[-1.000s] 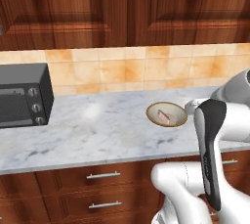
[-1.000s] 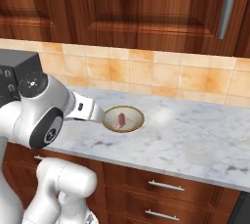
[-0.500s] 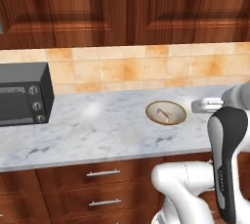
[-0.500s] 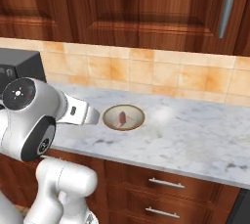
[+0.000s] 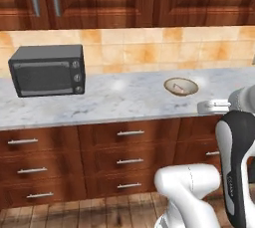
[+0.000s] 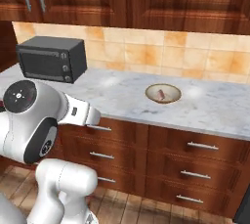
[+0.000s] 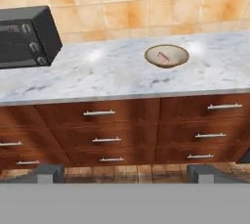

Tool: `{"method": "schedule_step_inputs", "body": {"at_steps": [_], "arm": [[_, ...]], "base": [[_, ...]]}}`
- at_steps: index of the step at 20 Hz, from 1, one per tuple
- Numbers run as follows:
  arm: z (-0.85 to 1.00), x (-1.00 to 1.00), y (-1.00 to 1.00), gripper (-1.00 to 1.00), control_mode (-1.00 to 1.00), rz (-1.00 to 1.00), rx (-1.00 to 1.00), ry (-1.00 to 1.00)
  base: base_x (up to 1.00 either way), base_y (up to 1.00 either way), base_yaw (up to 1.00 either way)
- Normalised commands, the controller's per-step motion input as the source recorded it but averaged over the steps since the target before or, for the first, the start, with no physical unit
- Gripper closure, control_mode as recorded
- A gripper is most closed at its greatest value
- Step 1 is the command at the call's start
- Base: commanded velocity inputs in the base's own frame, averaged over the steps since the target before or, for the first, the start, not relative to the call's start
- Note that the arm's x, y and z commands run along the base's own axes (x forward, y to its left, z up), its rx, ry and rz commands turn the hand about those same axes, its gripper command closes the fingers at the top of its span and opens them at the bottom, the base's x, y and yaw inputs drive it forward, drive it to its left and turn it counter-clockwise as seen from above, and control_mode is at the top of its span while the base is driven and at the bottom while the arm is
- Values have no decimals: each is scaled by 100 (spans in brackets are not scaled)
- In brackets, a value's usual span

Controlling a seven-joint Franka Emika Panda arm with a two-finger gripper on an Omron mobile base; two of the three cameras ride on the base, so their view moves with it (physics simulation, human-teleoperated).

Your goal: Take the steak, mango, and pear from the freezer and place them in the bowl on the counter.

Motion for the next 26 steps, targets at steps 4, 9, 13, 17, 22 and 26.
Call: {"method": "schedule_step_inputs", "body": {"at_steps": [4,9,13,17,22,26], "arm": [[0,0,0,-100,100,0,0,0],[0,0,0,-100,100,0,0,0],[0,0,0,-100,100,0,0,0],[0,0,0,-100,100,0,0,0],[0,0,0,-100,100,0,0,0],[0,0,0,-100,100,0,0,0]], "base": [[-100,100,8],[-75,100,7],[-49,100,15],[34,100,2],[50,100,0],[44,100,0]]}}
